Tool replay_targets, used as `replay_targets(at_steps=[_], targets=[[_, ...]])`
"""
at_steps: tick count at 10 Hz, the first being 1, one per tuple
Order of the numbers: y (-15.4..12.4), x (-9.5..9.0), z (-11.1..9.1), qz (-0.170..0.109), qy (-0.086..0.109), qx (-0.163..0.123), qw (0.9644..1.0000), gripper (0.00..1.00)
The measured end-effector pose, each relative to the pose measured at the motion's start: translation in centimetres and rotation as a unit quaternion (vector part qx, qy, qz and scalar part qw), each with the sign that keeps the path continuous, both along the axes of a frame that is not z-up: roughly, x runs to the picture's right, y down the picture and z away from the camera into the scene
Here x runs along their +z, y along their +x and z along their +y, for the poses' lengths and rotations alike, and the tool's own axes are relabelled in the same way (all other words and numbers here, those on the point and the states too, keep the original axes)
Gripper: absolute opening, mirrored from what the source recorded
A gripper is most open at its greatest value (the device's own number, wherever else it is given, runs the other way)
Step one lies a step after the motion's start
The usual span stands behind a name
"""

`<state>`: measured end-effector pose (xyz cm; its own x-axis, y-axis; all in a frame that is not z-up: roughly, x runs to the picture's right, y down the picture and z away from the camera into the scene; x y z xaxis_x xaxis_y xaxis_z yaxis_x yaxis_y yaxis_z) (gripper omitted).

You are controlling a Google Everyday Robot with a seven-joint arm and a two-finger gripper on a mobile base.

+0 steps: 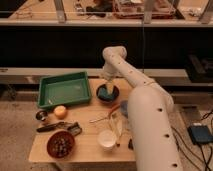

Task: Place brush in paper cup

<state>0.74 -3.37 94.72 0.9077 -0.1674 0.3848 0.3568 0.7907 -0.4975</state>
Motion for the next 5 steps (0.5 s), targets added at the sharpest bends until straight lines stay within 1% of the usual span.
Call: replay_targets(at_steps=[5], targets=[[0.00, 0.09, 0.12, 0.000, -0.001, 0.000, 1.0000, 0.80]])
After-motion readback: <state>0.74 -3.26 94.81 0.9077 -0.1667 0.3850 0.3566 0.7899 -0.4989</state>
